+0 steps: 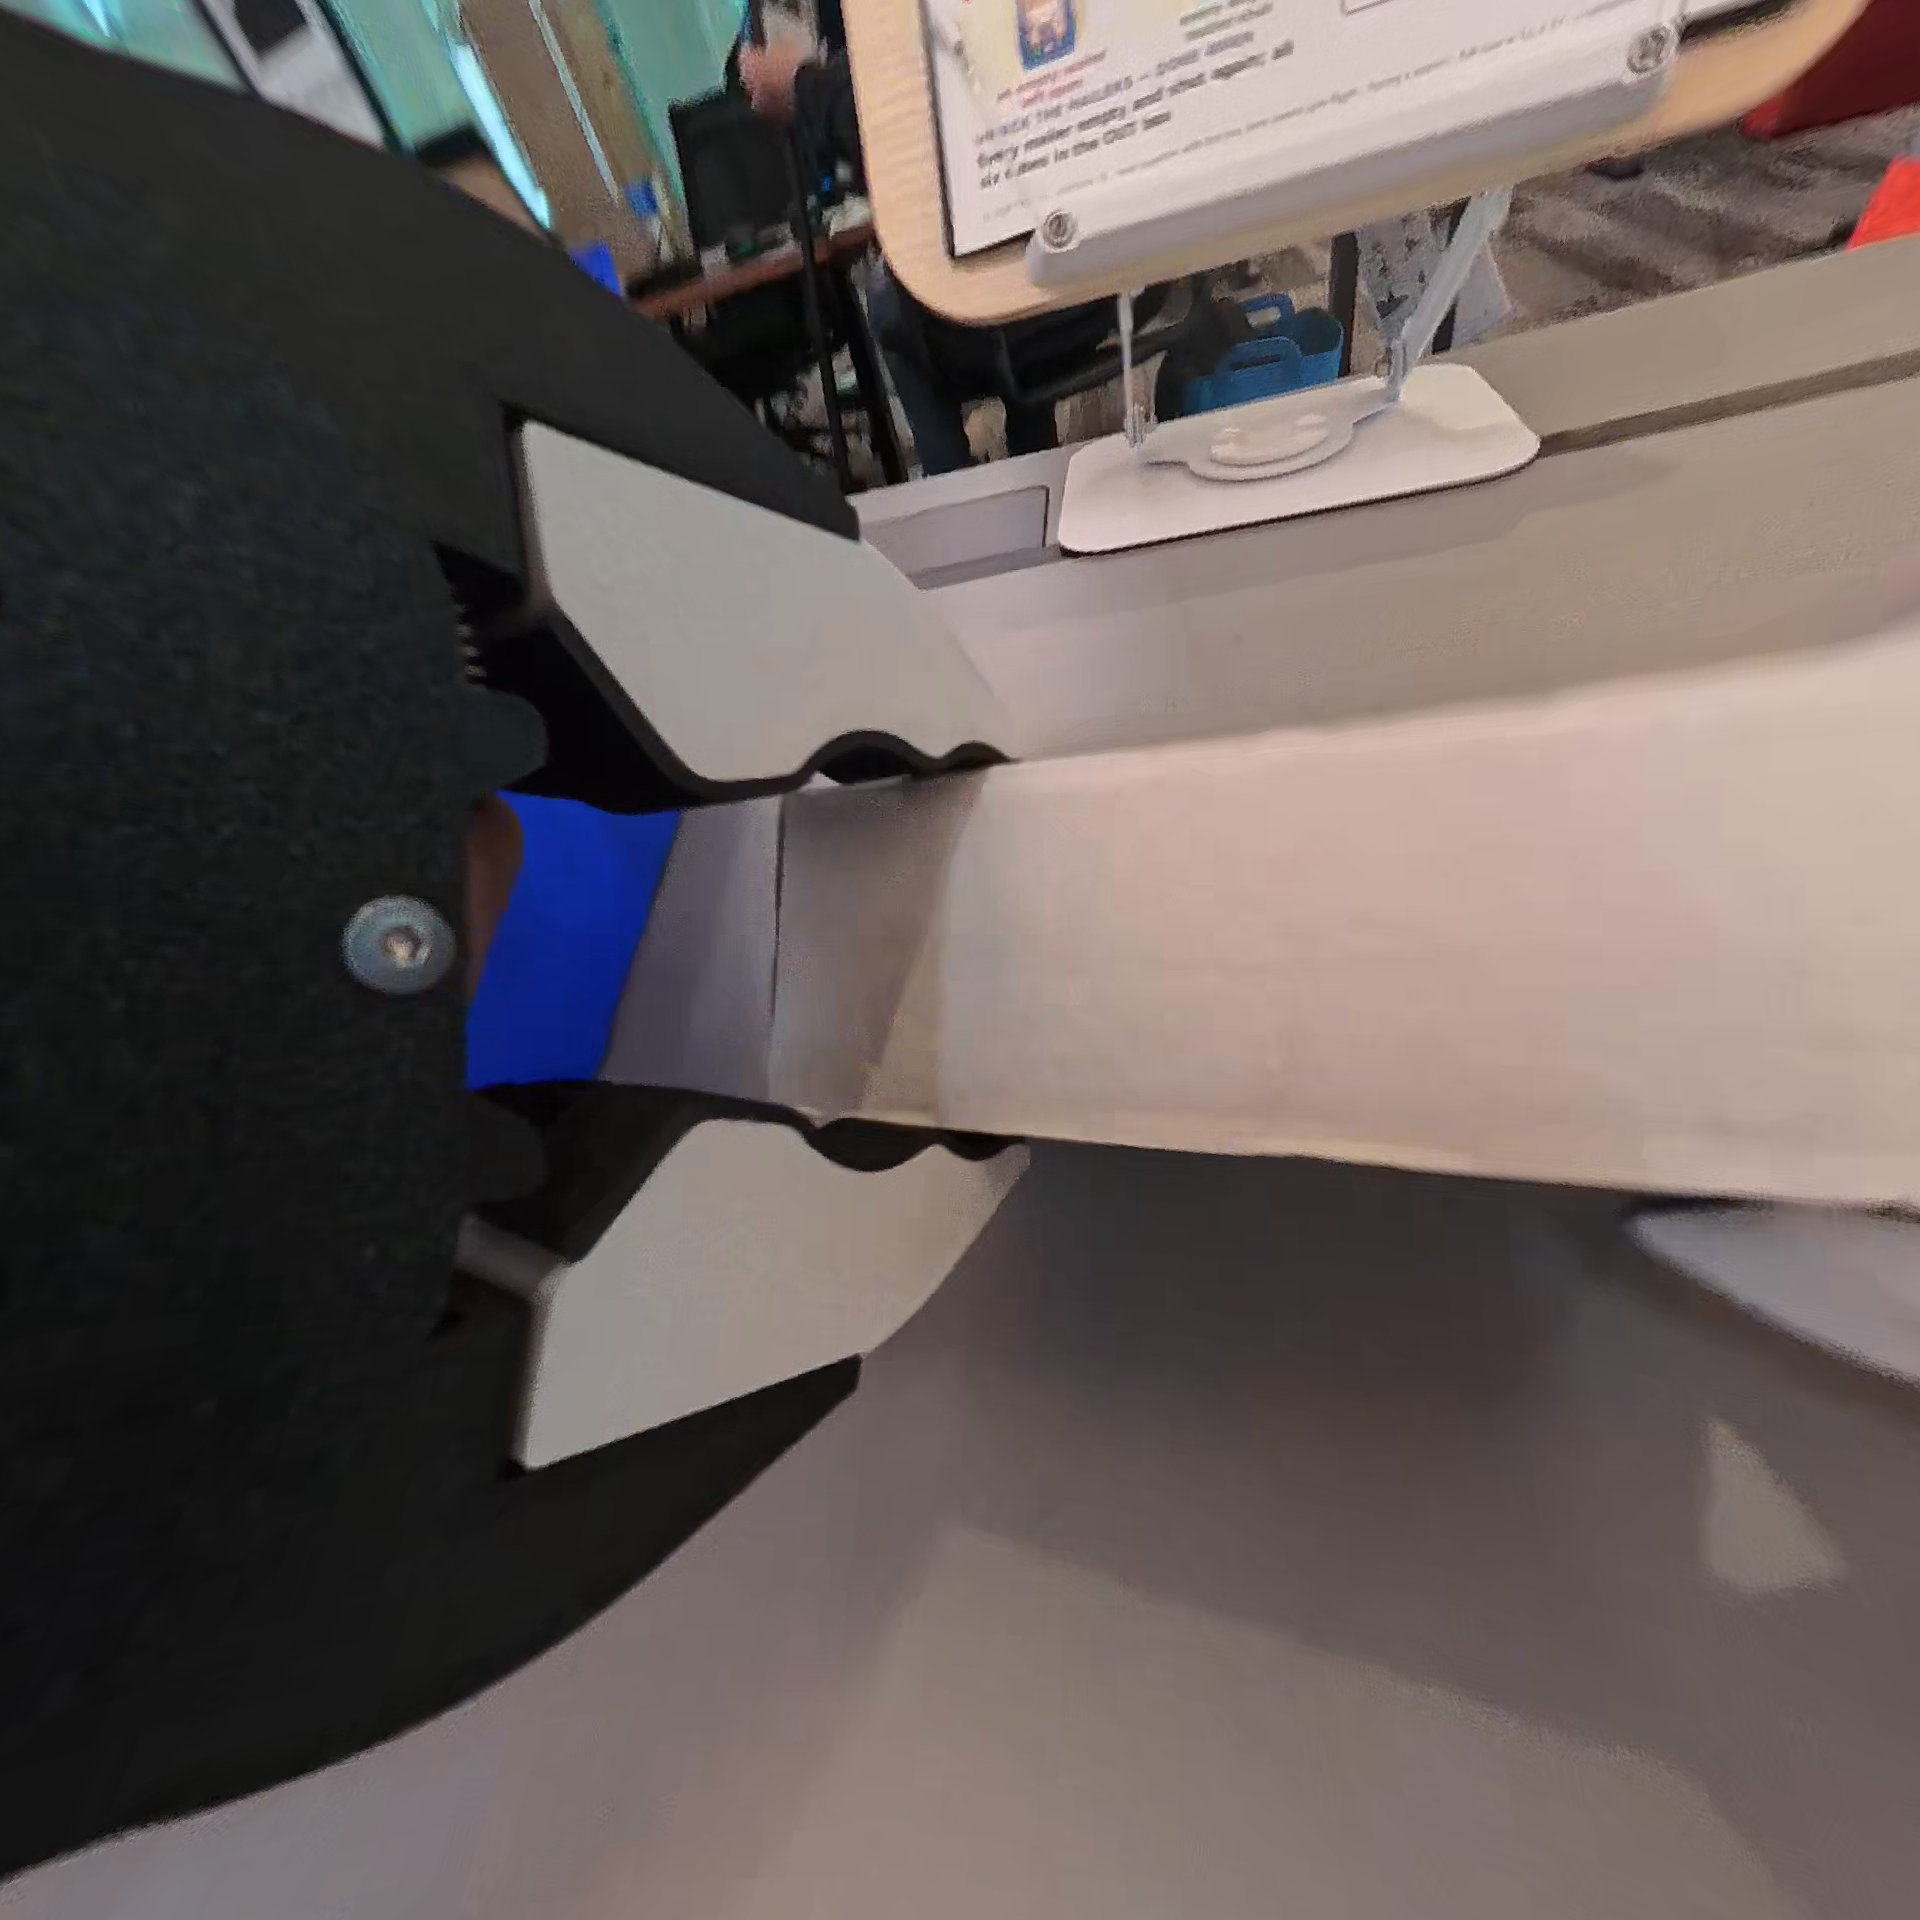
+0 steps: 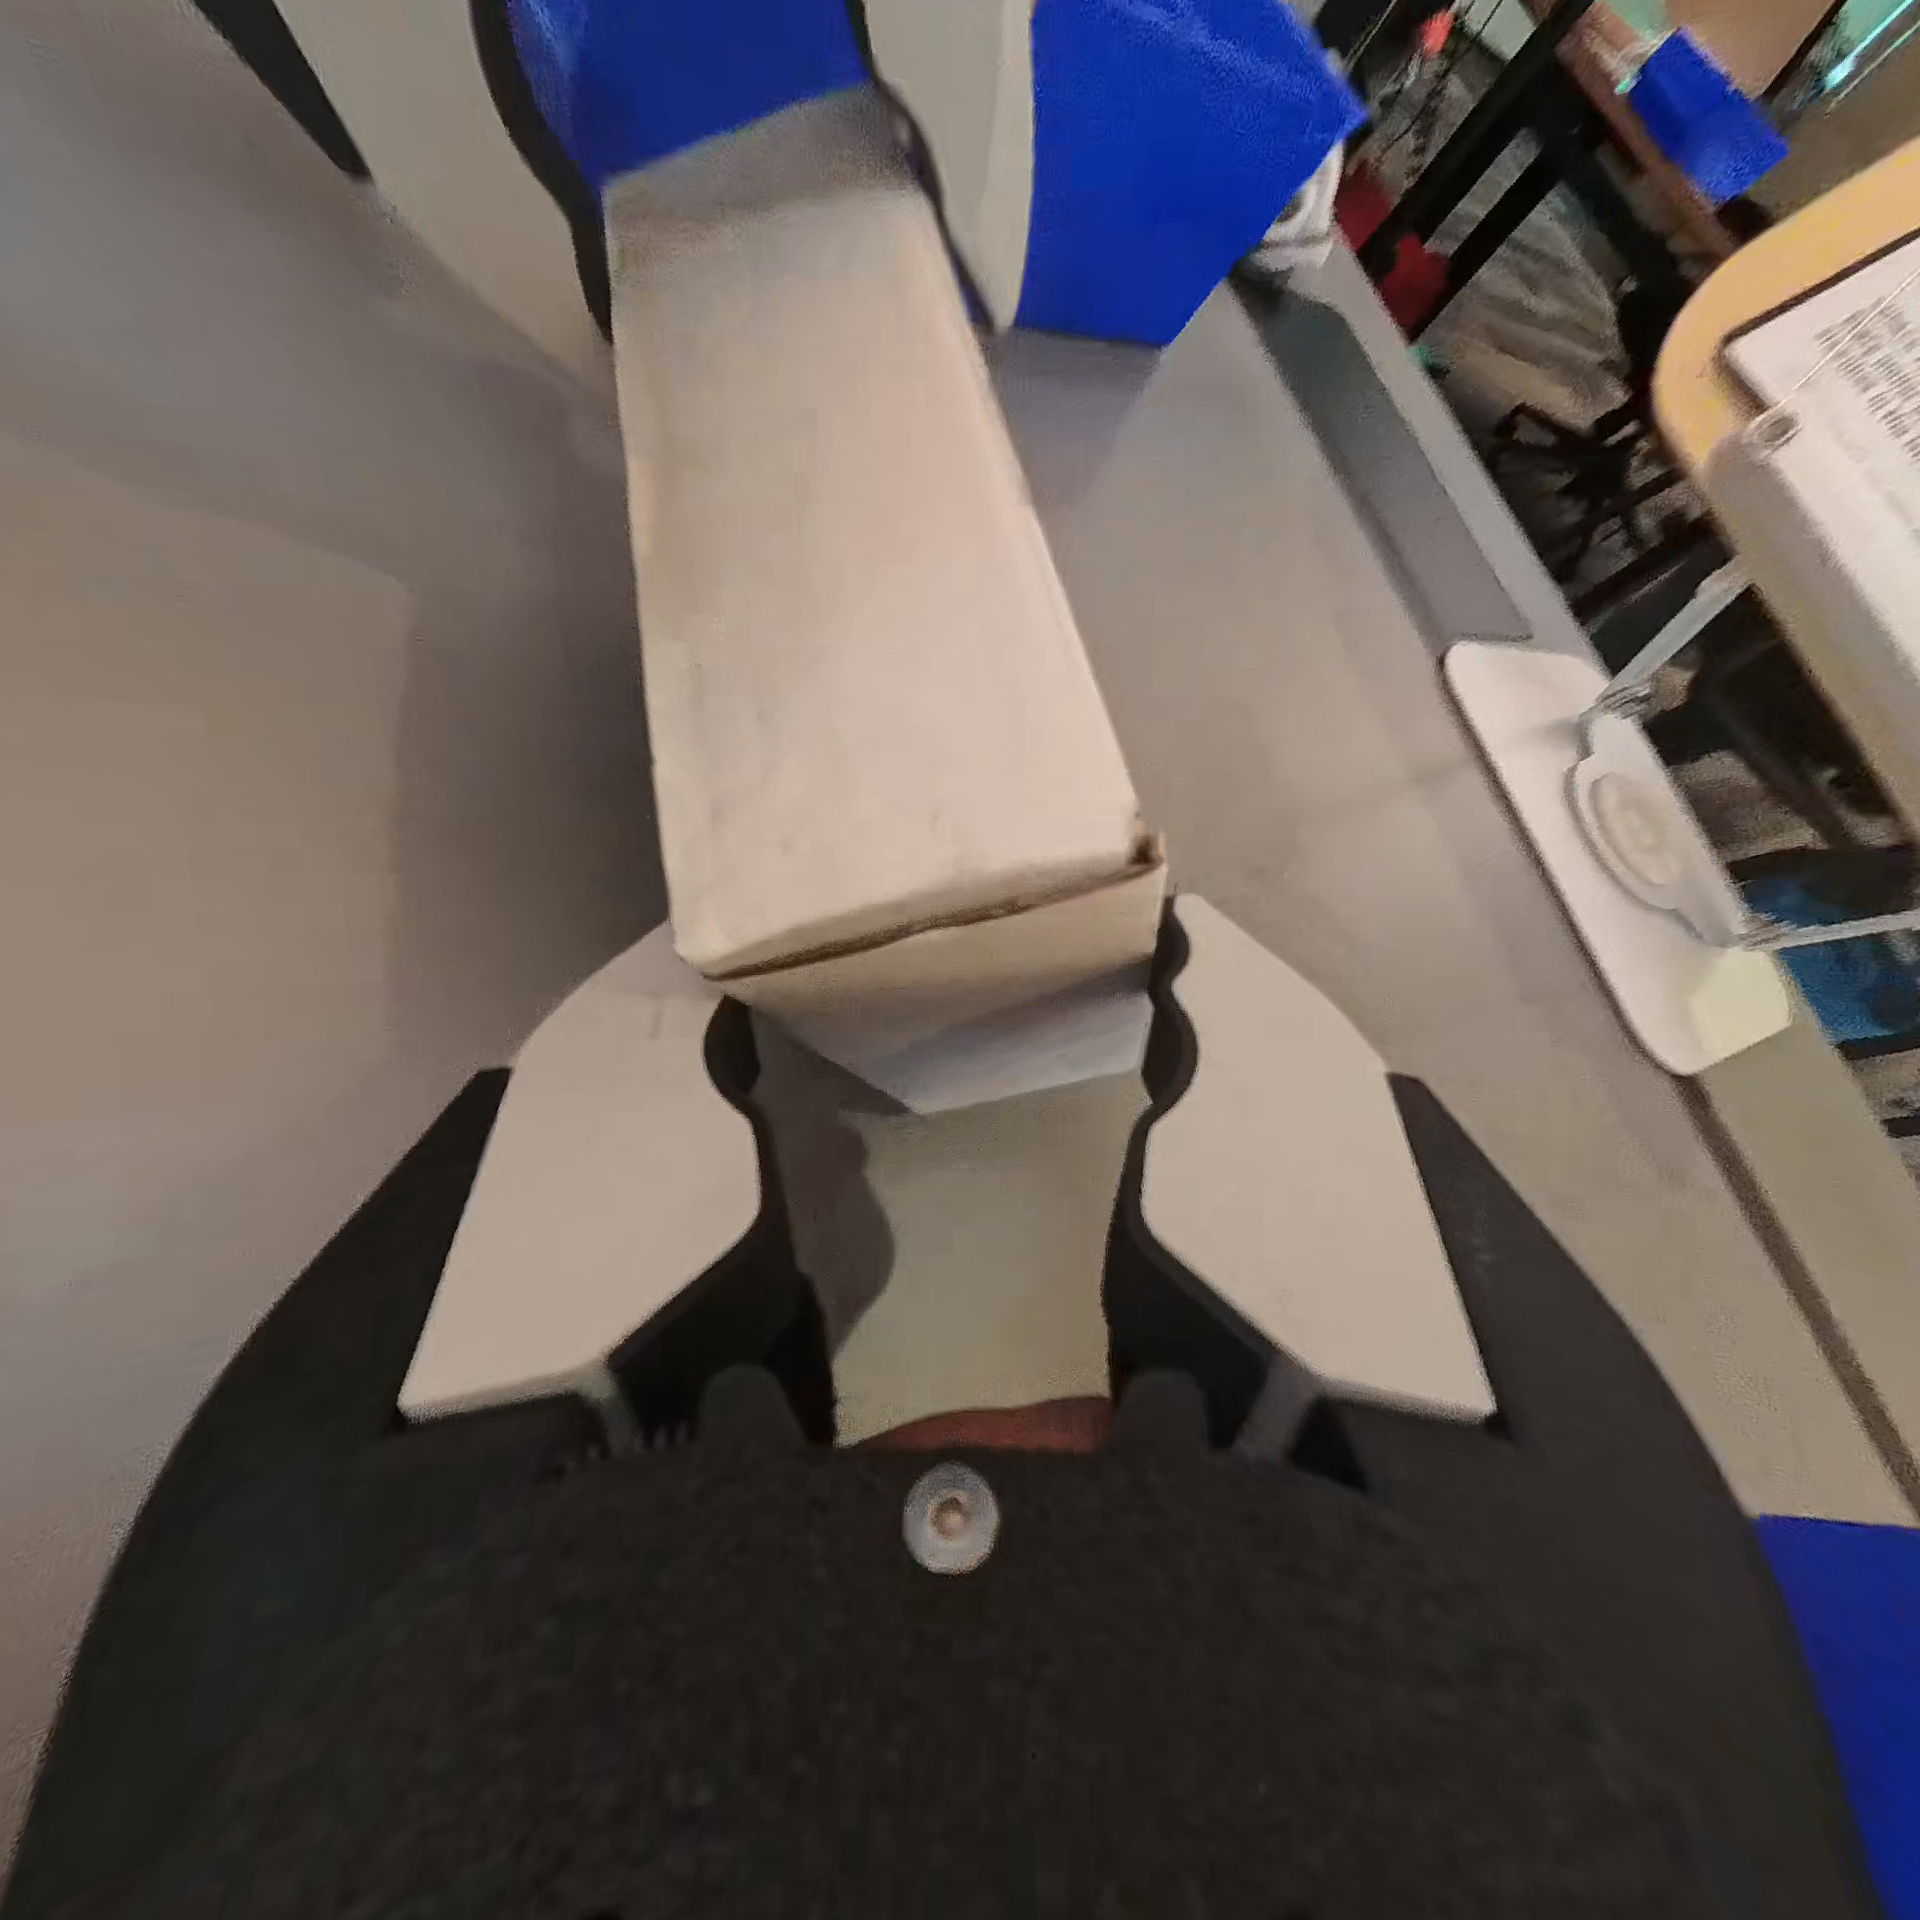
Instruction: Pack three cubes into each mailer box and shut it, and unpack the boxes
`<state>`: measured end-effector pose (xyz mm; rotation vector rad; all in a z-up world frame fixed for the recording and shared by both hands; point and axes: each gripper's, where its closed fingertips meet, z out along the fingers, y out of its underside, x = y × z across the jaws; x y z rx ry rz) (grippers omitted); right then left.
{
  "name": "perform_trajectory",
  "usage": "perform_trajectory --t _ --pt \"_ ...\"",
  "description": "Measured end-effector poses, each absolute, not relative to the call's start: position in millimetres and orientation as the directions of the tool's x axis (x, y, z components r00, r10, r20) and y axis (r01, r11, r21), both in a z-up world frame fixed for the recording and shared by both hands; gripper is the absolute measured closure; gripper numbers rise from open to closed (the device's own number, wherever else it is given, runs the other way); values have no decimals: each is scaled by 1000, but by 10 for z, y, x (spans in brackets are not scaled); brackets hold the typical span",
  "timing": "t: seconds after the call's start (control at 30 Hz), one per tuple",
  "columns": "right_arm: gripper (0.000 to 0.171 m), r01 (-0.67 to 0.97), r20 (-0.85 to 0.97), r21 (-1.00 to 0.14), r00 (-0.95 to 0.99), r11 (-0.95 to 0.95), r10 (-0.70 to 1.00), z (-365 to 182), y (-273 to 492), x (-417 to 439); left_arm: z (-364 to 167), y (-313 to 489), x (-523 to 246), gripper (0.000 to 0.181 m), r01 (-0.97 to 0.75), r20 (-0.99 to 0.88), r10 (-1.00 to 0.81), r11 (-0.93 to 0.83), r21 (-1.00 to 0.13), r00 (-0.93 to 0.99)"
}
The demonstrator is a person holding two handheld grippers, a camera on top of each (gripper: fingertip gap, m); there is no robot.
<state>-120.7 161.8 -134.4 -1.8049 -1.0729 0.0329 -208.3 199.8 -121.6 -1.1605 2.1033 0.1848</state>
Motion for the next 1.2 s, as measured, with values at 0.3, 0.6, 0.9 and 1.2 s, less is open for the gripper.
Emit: perform_trajectory --t 0.3,0.6,0.9,1.2 --pt "100 482 198 -855 647 -193 737 -1394 1604 -1151 -983 1913 -2009 116 -732 -614 -777 498 -465 -138" --pt "101 327 17 -919 588 -219 809 -1383 1459 -1053 -1336 1859 -1915 99 -695 -382 -923 246 -675 44" --pt "96 358 6 -874 684 -329 729 -1318 1448 -817 -1480 1831 -1663 103 -546 -136 -979 30 -838 155" --pt "125 802 674 -596 520 -30 525 -574 1516 -1011 -1410 2139 -1673 106 -564 -404 -842 150 -812 358"
